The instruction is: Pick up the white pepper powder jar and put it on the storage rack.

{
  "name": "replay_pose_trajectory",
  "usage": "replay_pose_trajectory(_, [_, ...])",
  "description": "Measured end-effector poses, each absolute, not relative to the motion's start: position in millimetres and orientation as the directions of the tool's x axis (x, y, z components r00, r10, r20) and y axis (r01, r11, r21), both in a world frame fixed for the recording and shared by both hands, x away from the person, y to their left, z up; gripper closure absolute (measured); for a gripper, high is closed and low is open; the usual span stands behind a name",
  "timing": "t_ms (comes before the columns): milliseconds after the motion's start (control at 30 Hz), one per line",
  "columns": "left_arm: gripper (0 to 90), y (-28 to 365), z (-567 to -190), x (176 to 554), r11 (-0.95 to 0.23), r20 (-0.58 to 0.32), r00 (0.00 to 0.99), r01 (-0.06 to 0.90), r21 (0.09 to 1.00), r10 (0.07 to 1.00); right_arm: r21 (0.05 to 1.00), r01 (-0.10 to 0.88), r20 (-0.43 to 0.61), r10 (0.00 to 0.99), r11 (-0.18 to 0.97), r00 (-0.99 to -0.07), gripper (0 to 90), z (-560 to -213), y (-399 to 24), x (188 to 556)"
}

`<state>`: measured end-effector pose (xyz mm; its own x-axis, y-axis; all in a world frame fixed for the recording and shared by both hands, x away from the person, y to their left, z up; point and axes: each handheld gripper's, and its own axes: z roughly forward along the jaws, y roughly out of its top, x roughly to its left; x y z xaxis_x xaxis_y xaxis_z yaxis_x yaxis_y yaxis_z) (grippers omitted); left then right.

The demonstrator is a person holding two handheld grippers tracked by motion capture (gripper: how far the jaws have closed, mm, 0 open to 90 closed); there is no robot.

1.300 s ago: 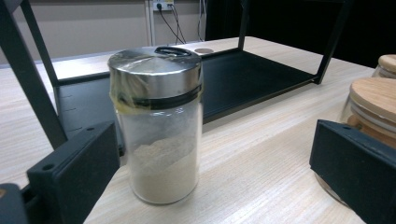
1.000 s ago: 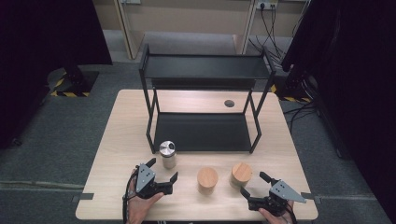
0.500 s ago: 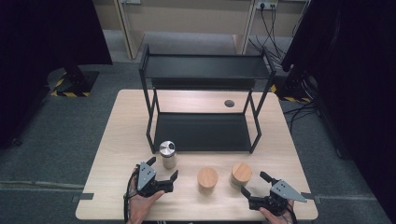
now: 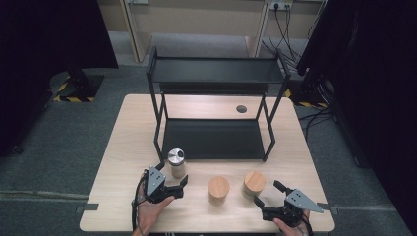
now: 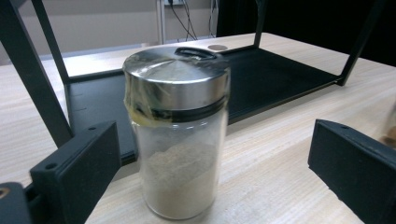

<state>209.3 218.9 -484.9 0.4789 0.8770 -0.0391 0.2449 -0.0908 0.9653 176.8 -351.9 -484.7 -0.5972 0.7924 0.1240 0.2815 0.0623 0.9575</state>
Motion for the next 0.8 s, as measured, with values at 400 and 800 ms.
replay_pose_trajectory(400, [4.1, 213.5, -481.6, 227.5, -0.105, -0.032, 0.465, 0.266, 0.958, 0.885, 0.957, 0.285, 0.129, 0.794, 0.058, -0.594, 1.3, -484.7, -352.4, 176.9])
replay_pose_trajectory(800, [13.4, 206.4, -481.3, 237.7, -0.138, 0.002, 0.439, 0.278, 0.951, 0.898, 0.956, 0.286, 0.130, 0.794, 0.058, -0.594, 1.4, -484.8, -352.6, 177.1])
